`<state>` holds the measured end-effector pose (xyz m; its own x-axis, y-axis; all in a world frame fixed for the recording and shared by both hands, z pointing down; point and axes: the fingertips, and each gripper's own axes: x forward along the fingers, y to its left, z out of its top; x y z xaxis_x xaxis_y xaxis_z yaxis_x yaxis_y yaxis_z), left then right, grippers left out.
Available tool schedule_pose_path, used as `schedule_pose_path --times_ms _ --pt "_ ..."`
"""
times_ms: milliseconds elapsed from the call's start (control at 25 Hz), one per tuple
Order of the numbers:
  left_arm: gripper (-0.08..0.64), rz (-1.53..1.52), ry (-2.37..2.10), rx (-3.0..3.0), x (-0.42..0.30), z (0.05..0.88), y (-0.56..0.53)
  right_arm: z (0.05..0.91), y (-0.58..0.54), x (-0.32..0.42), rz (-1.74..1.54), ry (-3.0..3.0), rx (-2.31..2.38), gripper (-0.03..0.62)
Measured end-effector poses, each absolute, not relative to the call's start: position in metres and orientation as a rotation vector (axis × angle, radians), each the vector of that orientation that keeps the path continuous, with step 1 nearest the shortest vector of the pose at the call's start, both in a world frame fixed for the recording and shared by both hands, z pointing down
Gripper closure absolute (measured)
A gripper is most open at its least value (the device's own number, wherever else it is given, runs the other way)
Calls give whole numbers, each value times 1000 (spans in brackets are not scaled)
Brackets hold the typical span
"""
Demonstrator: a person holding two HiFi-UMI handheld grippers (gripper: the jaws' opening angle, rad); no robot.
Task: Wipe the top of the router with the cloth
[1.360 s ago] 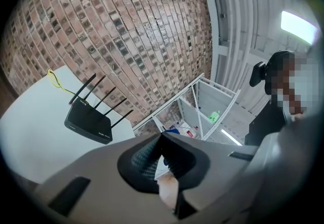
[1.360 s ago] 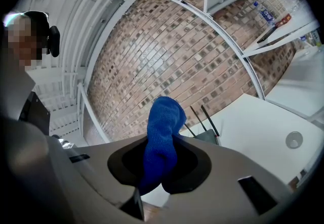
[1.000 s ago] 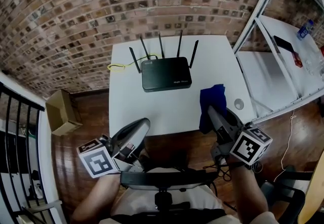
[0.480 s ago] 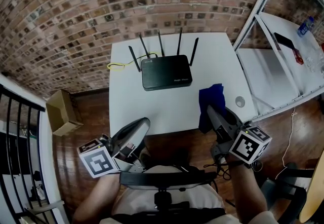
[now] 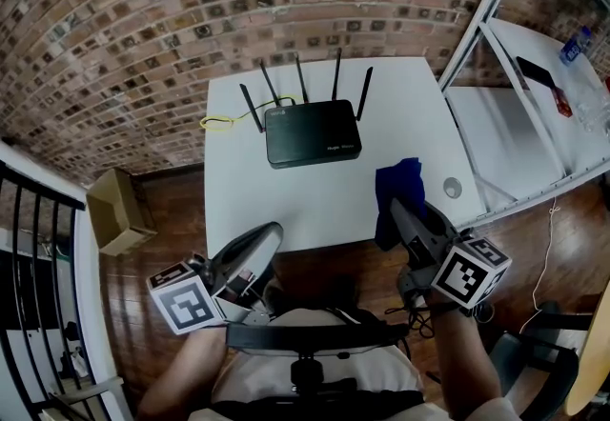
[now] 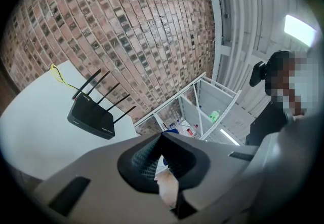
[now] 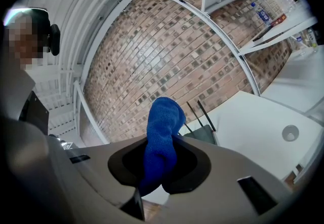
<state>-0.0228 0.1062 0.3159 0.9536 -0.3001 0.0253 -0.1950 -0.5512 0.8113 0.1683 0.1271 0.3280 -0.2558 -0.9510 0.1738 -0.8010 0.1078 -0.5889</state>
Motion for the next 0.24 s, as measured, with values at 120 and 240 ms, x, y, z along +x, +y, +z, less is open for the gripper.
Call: schedule_pose_path --times_ms 120,240 --pt "543 -141 -351 2165 -27 318 107 330 126 165 -874 2138 -1735 488" --pt "543 -136 -379 2155 -38 319 107 334 122 155 -886 2146 -1709 488"
